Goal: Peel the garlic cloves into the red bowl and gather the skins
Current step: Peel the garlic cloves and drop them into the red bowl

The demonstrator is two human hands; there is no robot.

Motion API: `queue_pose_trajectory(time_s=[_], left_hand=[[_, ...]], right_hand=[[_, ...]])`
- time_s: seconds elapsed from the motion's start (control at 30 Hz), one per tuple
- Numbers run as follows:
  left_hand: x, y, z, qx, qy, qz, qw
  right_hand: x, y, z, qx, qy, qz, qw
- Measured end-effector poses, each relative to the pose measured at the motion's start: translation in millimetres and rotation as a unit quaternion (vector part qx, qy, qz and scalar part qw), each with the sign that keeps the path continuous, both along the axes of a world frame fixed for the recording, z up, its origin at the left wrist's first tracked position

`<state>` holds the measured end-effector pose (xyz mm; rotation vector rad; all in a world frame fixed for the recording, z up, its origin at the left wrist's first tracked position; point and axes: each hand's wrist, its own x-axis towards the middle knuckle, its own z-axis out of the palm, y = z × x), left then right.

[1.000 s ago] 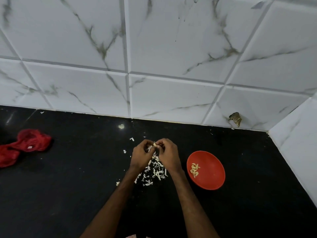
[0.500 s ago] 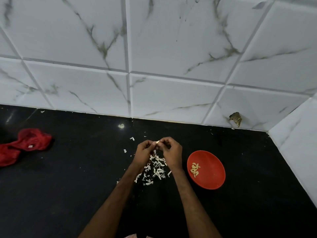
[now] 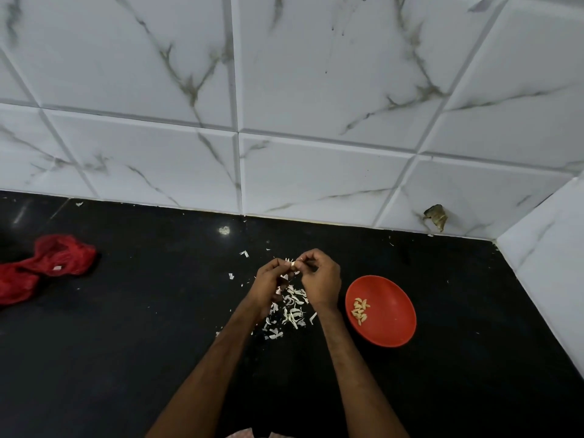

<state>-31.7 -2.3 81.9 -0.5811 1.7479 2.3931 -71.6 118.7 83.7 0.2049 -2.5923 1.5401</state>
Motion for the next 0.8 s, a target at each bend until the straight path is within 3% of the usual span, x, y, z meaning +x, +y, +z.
queue_pose_trajectory(time_s=[0.27,0.6,0.8], left_hand=[[-4,17,6,0.041,-0.005,0.057,0.997],[-12,19,6,0.132,-0.012,0.135,0.982],[-13,12,-2,0.141,-0.021,0.128,0.982]], right_hand=[[1,-5,2,0.055,0.035,-0.048,0.997],[0,-4,-1,0.057,0.064,0.063,0.994],[-5,-5,-4,-0.008,0.048,0.047,0.998]])
